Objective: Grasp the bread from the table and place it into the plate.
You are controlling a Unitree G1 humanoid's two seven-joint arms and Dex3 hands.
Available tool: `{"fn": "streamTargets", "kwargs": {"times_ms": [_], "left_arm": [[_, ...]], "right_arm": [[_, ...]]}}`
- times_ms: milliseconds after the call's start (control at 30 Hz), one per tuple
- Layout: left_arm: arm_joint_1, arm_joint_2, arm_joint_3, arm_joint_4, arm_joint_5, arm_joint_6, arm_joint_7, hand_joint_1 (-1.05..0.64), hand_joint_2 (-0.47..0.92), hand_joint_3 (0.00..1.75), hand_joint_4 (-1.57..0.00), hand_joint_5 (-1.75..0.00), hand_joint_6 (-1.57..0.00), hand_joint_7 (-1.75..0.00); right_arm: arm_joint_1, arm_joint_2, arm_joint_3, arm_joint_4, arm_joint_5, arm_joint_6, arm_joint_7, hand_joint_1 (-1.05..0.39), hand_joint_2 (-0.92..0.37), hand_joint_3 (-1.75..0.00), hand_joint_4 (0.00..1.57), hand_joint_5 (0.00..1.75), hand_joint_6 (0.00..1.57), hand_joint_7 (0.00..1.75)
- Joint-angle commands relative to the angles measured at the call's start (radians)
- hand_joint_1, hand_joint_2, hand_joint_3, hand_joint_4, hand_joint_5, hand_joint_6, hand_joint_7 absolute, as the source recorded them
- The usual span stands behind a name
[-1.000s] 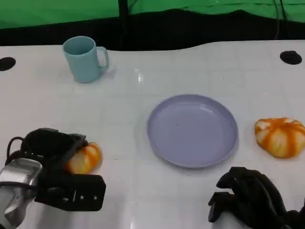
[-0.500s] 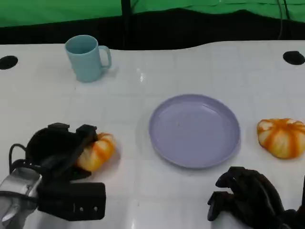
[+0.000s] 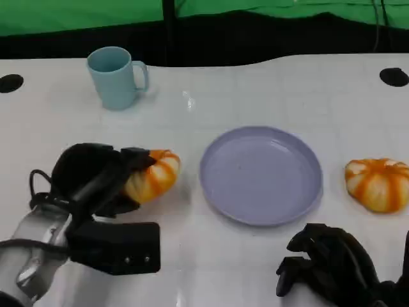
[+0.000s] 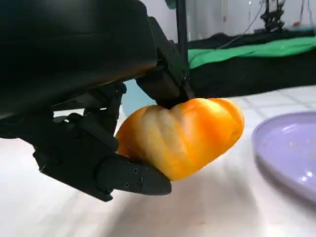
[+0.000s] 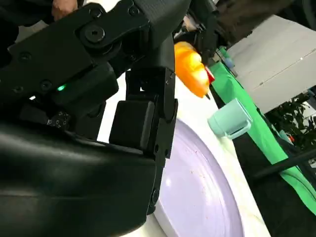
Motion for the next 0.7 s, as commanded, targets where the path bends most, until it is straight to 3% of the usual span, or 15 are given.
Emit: {"fn": "streamTargets", "kwargs": {"times_ms": [33, 100, 167, 233, 267, 300, 333, 400, 467, 500, 567, 600, 633, 700], "left_arm": [[-0.031, -0.03, 0.007, -0.006, 0.011, 0.01, 0.058, -0.32, 0.83, 0.35, -0.77, -1.75, -0.69, -1.34], [-0.036, -0.048, 0.006, -0.008, 0.014, 0.016, 0.069, -0.32, 0.82, 0.36, -0.78, -1.75, -0.67, -1.33], [-0.041, -0.064, 0.003, -0.012, 0.016, 0.024, 0.077, -0.31, 0.83, 0.33, -0.8, -1.75, -0.92, -0.62], [-0.063, -0.08, -0.011, 0.0, 0.023, 0.01, 0.081, -0.3, 0.83, 0.32, -0.79, -1.75, -1.01, -0.4], [-0.073, -0.087, -0.017, 0.006, 0.025, 0.004, 0.083, -0.3, 0.83, 0.32, -0.78, -1.75, -1.0, -0.46], [-0.084, -0.097, -0.022, 0.02, 0.025, -0.01, 0.098, -0.31, 0.83, 0.32, -0.78, -1.75, -0.88, -0.82], [-0.092, -0.104, -0.025, 0.03, 0.023, -0.02, 0.11, -0.31, 0.81, 0.32, -0.79, -1.75, -0.81, -1.08], [-0.113, -0.118, -0.038, 0.052, 0.028, -0.033, 0.124, -0.33, 0.8, 0.35, -0.8, -1.75, -0.73, -1.38], [-0.123, -0.122, -0.044, 0.064, 0.031, -0.038, 0.13, -0.33, 0.8, 0.37, -0.8, -1.75, -0.68, -1.53], [-0.143, -0.136, -0.056, 0.077, 0.028, -0.043, 0.109, -0.33, 0.8, 0.38, -0.8, -1.75, -0.67, -1.55], [-0.168, -0.153, -0.073, 0.093, 0.023, -0.049, 0.085, -0.35, 0.8, 0.4, -0.81, -1.75, -0.89, -0.85], [-0.174, -0.156, -0.077, 0.098, 0.022, -0.05, 0.081, -0.36, 0.8, 0.41, -0.82, -1.75, -0.94, -0.73], [-0.191, -0.179, -0.086, 0.123, 0.017, -0.057, 0.083, -0.36, 0.8, 0.41, -0.82, -1.75, -0.96, -0.66], [-0.222, -0.217, -0.1, 0.172, 0.012, -0.072, 0.092, -0.35, 0.76, 0.52, -0.83, -1.75, -0.92, -0.79]], "right_arm": [[0.007, -0.006, -0.006, -0.009, 0.002, -0.009, -0.003, -1.05, -0.72, -0.01, 1.57, 0.77, 1.57, 0.39], [0.008, -0.009, -0.007, -0.008, 0.004, -0.011, 0.004, -1.05, -0.73, -0.01, 1.57, 0.78, 1.57, 0.4], [0.008, -0.012, -0.008, -0.004, 0.004, -0.015, 0.012, -1.04, -0.73, -0.01, 1.57, 0.78, 1.57, 0.39], [0.006, -0.013, -0.009, 0.001, 0.005, -0.017, 0.019, -1.04, -0.73, -0.01, 1.57, 0.77, 1.57, 0.38], [0.005, -0.014, -0.01, 0.002, 0.007, -0.015, 0.02, -1.05, -0.73, -0.01, 1.57, 0.77, 1.57, 0.38], [0.005, -0.014, -0.01, 0.001, 0.007, -0.011, 0.019, -1.05, -0.73, 0.0, 1.57, 0.77, 1.57, 0.38], [0.006, -0.014, -0.011, 0.001, 0.007, -0.007, 0.017, -1.05, -0.72, 0.0, 1.57, 0.77, 1.57, 0.38], [0.008, -0.014, -0.009, -0.003, 0.004, -0.007, 0.018, -1.05, -0.73, 0.0, 1.57, 0.76, 1.57, 0.38], [0.01, -0.014, -0.008, -0.004, 0.003, -0.009, 0.019, -1.04, -0.73, 0.0, 1.57, 0.76, 1.57, 0.39], [0.013, -0.013, -0.008, -0.01, 0.008, -0.001, 0.017, -1.04, -0.73, 0.0, 1.57, 0.76, 1.57, 0.39], [0.018, -0.011, -0.008, -0.018, 0.014, 0.01, 0.015, -1.04, -0.71, 0.0, 1.57, 0.76, 1.57, 0.39], [0.019, -0.01, -0.008, -0.021, 0.015, 0.012, 0.014, -1.04, -0.71, 0.0, 1.57, 0.76, 1.57, 0.38], [0.021, -0.011, -0.008, -0.022, 0.015, 0.014, 0.016, -1.04, -0.71, 0.0, 1.57, 0.76, 1.57, 0.38], [0.024, -0.01, -0.006, -0.026, 0.013, 0.013, 0.016, -1.04, -0.71, 0.0, 1.57, 0.75, 1.57, 0.38]]}}
